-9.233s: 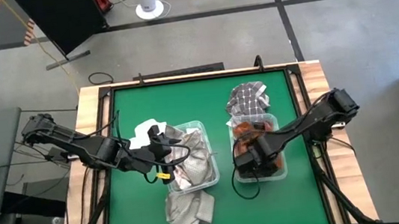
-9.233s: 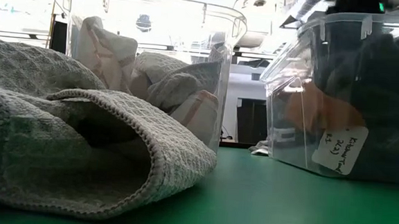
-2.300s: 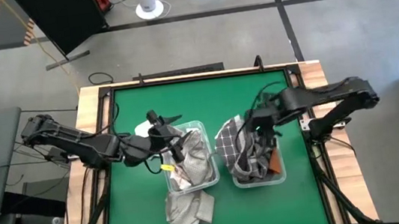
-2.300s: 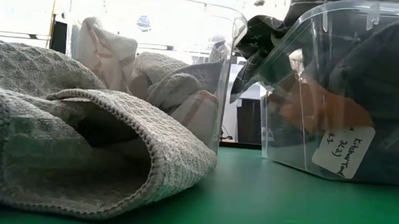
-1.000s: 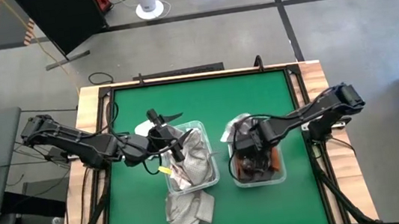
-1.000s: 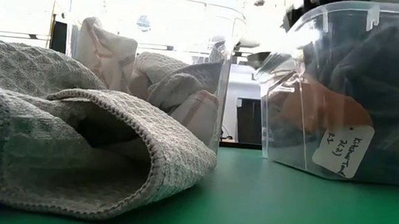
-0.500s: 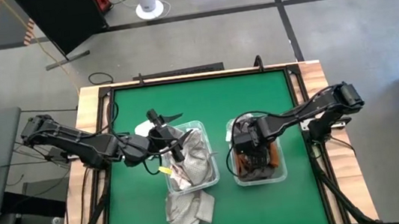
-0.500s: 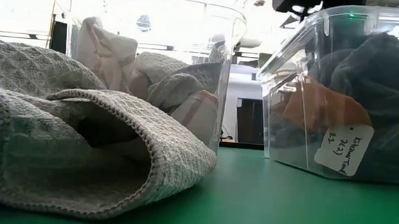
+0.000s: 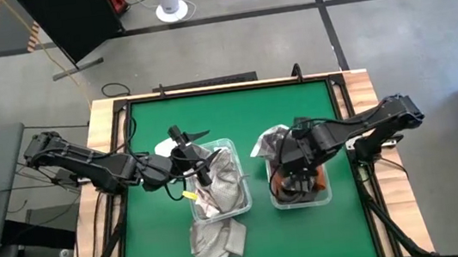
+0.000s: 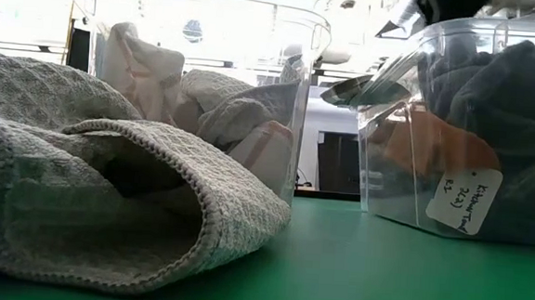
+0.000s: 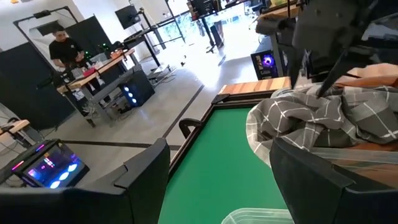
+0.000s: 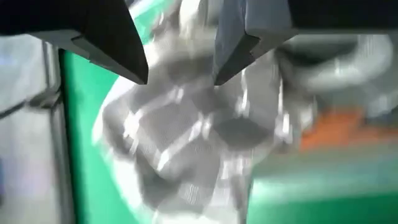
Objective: Sort microfiber towel by color & place in baskets
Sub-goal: Put the grey patterned microfiber towel into the right transparent bin, then put the light grey microfiber towel into the left transparent bin
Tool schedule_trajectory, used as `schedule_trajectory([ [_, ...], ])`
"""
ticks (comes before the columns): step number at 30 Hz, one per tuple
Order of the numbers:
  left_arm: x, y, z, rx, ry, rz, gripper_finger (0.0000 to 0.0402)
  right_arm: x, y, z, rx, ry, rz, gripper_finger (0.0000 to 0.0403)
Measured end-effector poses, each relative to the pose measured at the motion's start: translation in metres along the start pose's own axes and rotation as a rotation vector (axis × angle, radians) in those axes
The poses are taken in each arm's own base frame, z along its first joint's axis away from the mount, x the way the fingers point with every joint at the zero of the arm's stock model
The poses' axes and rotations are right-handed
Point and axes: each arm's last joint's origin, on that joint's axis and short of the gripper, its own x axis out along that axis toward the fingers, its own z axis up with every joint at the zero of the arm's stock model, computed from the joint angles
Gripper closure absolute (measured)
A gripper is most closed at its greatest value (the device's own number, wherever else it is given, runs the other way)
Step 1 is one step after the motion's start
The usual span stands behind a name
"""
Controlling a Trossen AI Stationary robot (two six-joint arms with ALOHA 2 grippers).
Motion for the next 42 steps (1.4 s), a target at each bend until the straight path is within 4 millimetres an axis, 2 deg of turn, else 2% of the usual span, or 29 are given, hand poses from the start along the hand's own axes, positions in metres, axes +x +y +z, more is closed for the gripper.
schedule_trajectory([
  [5, 0.000, 0.000, 0.000, -0.005, 0.000, 0.000, 0.0136, 0.003, 0.000, 0.015, -0.034, -0.154, -0.069, 0.0180],
  [9, -0.001, -0.001, 0.000, -0.001, 0.002, -0.003, 0.0136, 0.032, -0.002, 0.022, -0.062, -0.150, -0.081, 0.0180],
  [12, -0.002, -0.002, -0.001, 0.008, 0.005, -0.012, 0.0136, 0.060, 0.000, 0.017, -0.057, -0.097, -0.035, 0.0180],
  [15, -0.005, -0.005, -0.001, 0.026, 0.005, -0.020, 0.0136, 0.079, 0.010, 0.010, -0.057, -0.086, 0.018, 0.0182],
  [20, -0.006, -0.005, 0.001, 0.023, -0.002, -0.017, 0.0136, 0.100, 0.027, 0.002, -0.057, -0.126, 0.082, 0.0198],
  [27, -0.006, -0.005, 0.001, 0.019, -0.004, -0.015, 0.0136, 0.124, 0.038, -0.009, -0.013, -0.134, 0.160, 0.0216],
  [29, -0.006, -0.005, 0.001, 0.019, -0.004, -0.015, 0.0136, 0.123, 0.037, -0.010, -0.011, -0.119, 0.166, 0.0217],
  [32, -0.006, -0.005, 0.001, 0.019, -0.004, -0.016, 0.0136, 0.109, 0.033, -0.007, -0.021, -0.089, 0.176, 0.0218],
  [37, -0.006, -0.005, 0.000, 0.024, 0.001, -0.021, 0.0136, 0.065, 0.017, -0.002, 0.011, -0.169, 0.167, 0.0218],
  [42, -0.010, -0.007, -0.002, 0.049, 0.016, -0.040, 0.0136, 0.030, 0.001, -0.014, 0.068, -0.275, 0.124, 0.0218],
])
